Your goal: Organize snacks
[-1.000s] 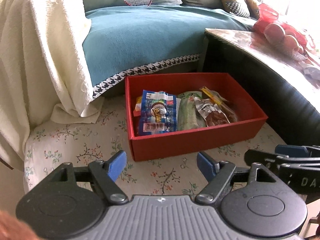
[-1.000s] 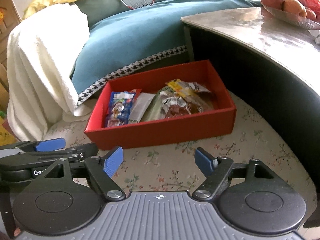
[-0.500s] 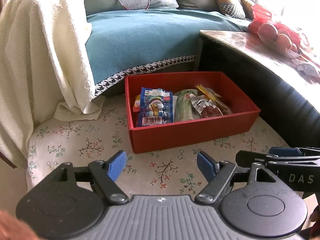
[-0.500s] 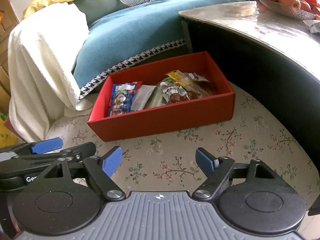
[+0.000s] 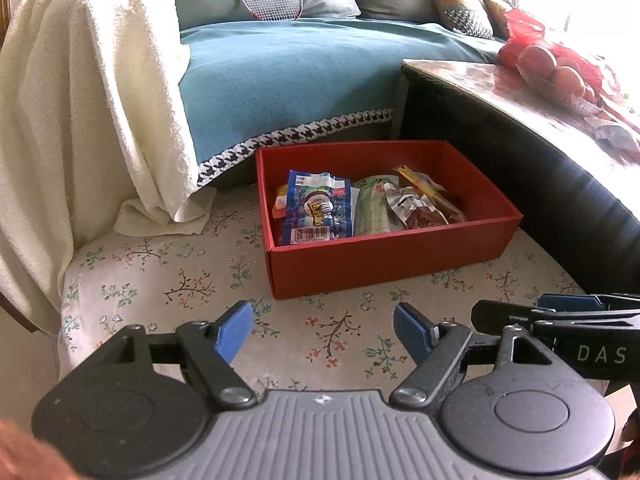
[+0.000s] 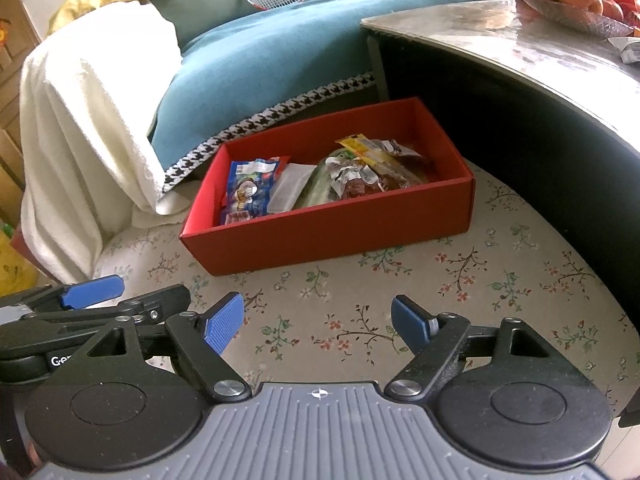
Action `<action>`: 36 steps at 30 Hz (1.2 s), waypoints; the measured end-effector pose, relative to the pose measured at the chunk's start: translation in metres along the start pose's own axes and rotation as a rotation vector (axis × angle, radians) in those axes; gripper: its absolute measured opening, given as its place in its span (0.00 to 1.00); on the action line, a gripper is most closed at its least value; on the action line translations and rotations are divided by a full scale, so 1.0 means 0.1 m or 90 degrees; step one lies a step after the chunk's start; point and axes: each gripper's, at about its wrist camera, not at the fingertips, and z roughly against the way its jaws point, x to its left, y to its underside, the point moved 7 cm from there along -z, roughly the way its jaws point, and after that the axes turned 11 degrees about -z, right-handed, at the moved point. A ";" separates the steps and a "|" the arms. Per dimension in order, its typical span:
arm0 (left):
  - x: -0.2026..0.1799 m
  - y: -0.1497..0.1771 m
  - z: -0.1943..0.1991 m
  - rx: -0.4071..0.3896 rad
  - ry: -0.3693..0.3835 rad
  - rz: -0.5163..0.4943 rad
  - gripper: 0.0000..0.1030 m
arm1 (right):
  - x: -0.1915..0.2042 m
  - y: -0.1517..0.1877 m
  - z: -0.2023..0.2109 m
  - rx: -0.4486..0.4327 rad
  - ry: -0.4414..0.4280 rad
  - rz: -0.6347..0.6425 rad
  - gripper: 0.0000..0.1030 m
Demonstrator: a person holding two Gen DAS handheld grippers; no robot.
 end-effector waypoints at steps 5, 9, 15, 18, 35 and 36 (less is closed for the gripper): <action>0.00 0.00 -0.01 0.003 0.000 -0.002 0.70 | 0.00 0.00 -0.01 0.002 0.001 0.001 0.83; 0.00 0.00 -0.01 0.004 -0.002 -0.003 0.70 | -0.01 0.01 -0.01 0.004 0.001 0.002 0.83; 0.00 0.01 -0.01 0.004 -0.003 -0.005 0.70 | -0.01 0.02 -0.02 0.007 0.002 0.003 0.83; 0.00 0.01 -0.01 0.005 -0.003 -0.005 0.70 | -0.01 0.02 -0.02 0.007 0.001 0.003 0.83; 0.01 0.01 -0.02 -0.001 -0.017 -0.018 0.70 | -0.01 0.04 -0.04 0.015 0.001 0.006 0.84; 0.01 0.01 -0.01 -0.003 -0.019 -0.018 0.70 | -0.01 0.04 -0.04 0.014 0.001 0.006 0.84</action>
